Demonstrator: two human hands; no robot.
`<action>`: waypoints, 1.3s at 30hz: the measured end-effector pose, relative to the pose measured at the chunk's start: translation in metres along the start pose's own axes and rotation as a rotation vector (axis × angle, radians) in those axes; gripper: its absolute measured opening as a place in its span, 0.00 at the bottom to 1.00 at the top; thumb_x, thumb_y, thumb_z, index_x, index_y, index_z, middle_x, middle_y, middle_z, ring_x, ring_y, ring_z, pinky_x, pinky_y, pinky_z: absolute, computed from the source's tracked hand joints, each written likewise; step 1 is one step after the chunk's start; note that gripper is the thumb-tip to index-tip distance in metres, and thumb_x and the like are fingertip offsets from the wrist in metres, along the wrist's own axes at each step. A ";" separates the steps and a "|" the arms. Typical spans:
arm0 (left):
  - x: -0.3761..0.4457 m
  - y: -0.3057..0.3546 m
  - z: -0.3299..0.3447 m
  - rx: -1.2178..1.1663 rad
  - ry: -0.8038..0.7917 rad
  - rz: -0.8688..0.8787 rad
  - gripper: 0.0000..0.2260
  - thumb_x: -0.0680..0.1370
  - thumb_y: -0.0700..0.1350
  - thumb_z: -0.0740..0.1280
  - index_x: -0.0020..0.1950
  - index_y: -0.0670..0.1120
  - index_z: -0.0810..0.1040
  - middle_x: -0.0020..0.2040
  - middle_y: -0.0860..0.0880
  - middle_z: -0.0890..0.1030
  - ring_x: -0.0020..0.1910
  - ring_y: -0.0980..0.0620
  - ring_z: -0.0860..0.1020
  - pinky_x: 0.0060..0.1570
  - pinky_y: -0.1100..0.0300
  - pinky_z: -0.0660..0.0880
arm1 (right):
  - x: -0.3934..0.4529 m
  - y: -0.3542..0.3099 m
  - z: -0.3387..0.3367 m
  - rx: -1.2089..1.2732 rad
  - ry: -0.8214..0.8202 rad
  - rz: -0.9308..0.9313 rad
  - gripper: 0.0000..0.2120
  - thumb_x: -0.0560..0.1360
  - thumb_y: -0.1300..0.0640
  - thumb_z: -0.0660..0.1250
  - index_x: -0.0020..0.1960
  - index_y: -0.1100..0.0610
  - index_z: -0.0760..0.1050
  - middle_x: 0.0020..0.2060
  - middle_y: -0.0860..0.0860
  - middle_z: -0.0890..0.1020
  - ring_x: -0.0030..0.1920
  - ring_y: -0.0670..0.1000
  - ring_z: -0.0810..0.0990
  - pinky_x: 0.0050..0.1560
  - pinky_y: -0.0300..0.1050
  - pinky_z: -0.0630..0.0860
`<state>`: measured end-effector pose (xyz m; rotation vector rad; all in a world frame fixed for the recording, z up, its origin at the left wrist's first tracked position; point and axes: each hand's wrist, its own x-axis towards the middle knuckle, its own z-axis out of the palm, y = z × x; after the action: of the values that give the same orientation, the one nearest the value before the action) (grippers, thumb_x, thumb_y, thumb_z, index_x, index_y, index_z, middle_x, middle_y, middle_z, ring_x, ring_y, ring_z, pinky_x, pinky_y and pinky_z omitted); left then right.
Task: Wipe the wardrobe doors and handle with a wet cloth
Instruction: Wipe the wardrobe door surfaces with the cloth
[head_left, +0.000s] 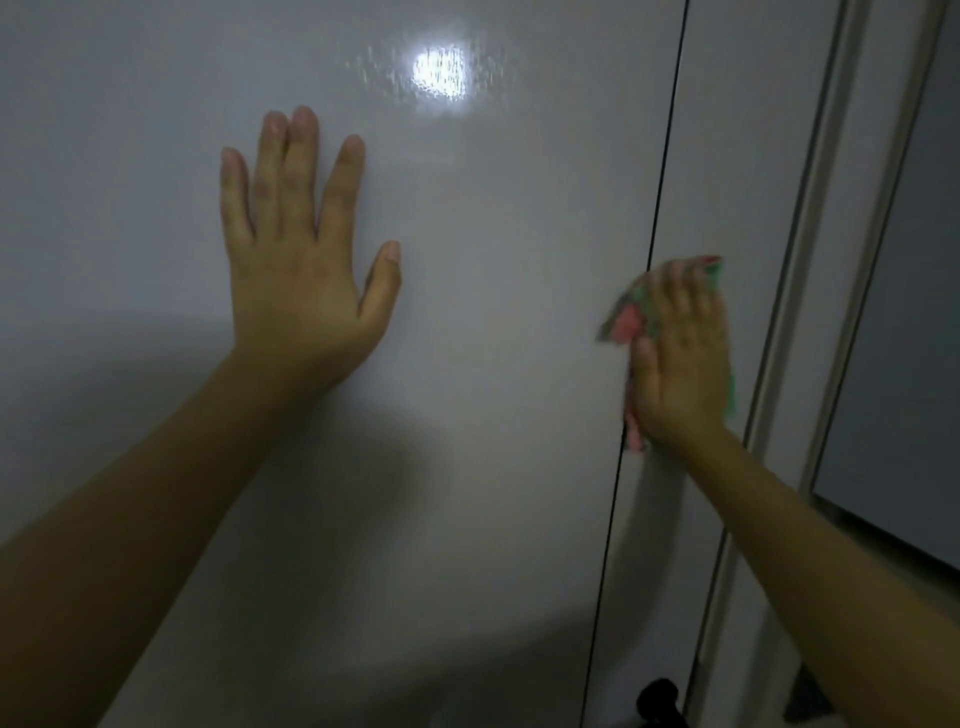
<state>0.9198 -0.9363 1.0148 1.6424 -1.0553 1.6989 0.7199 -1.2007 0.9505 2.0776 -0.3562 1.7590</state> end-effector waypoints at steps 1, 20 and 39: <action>-0.001 0.001 0.001 0.003 0.005 -0.002 0.29 0.81 0.56 0.53 0.77 0.41 0.56 0.76 0.36 0.55 0.76 0.37 0.53 0.73 0.41 0.45 | 0.002 0.004 -0.001 0.035 0.036 0.170 0.26 0.82 0.51 0.47 0.76 0.62 0.53 0.74 0.58 0.59 0.75 0.58 0.55 0.76 0.53 0.48; -0.053 0.079 0.010 -0.082 -0.064 -0.062 0.27 0.76 0.51 0.59 0.74 0.44 0.65 0.74 0.34 0.61 0.74 0.36 0.58 0.70 0.38 0.50 | -0.081 -0.048 0.019 0.089 0.094 0.422 0.26 0.82 0.53 0.47 0.76 0.64 0.50 0.76 0.56 0.54 0.76 0.55 0.50 0.76 0.54 0.47; -0.062 0.073 0.004 -0.075 -0.132 -0.042 0.26 0.78 0.49 0.58 0.75 0.44 0.64 0.75 0.35 0.59 0.75 0.37 0.56 0.71 0.39 0.49 | -0.102 -0.027 0.016 0.033 -0.041 0.069 0.25 0.83 0.49 0.44 0.78 0.55 0.51 0.77 0.51 0.52 0.77 0.54 0.49 0.76 0.52 0.46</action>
<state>0.8685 -0.9714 0.9417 1.7355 -1.1244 1.5233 0.7272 -1.1902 0.8444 2.1513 -0.4179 1.7746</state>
